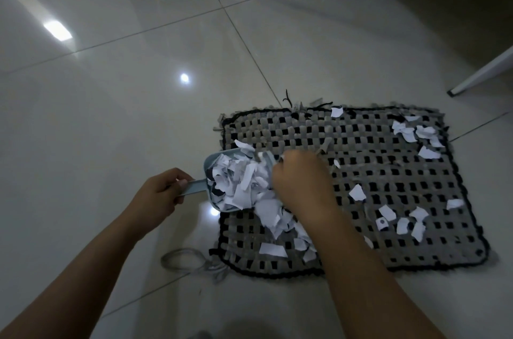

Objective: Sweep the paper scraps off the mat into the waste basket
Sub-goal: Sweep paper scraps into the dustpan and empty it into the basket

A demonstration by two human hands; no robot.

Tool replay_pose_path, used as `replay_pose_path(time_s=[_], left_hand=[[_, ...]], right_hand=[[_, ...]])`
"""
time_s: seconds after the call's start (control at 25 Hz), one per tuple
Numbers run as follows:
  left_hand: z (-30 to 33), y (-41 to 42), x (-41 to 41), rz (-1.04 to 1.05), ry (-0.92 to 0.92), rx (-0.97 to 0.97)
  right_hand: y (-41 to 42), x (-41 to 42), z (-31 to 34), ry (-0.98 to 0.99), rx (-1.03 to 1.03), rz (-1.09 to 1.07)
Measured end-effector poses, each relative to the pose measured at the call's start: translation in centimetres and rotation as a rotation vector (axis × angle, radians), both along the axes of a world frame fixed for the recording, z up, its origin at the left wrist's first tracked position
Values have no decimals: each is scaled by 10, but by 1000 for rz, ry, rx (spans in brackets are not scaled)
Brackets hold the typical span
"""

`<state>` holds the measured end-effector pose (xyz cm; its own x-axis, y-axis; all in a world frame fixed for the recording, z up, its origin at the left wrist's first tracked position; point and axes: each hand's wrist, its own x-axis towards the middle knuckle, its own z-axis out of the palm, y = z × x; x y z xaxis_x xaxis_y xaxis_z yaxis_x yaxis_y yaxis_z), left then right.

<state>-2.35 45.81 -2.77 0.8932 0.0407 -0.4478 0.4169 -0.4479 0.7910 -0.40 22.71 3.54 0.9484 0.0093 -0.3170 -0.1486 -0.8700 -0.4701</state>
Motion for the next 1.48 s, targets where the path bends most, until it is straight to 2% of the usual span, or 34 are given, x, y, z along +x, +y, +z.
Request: replay_pose_path(time_s=[0.16,0.24,0.4,0.56,0.64,0.76,0.88,1.04,1.48], left_hand=[[-1,3,-5,-9,-3,-11],[-2,4,-7,-22,-8,-4],[-2,2,-10,-75,-6,4],[-1,-1,-11,-142,-1,14],[-2,-5,-11,-171,-6,25],[-1,-12,-13,-206,-21,58],[-1,-15,-14,-223,-30,73],[-2,-17,-18,-230,-37,104],[-3,-29,-30,-216,-89,187]], right_hand=[[18,0,4,-9,56,61],[13,-1,8,-31,76,20],[-26,-15,16,-100,72,-250],[-73,-50,15,-8,27,-484],[-91,-65,15,10,9,-574],[-105,-83,13,-81,-44,-695],[-112,-93,6,-54,-77,-776],[-98,-94,-4,-36,-96,-757],[-31,-56,-14,-87,4,-514]])
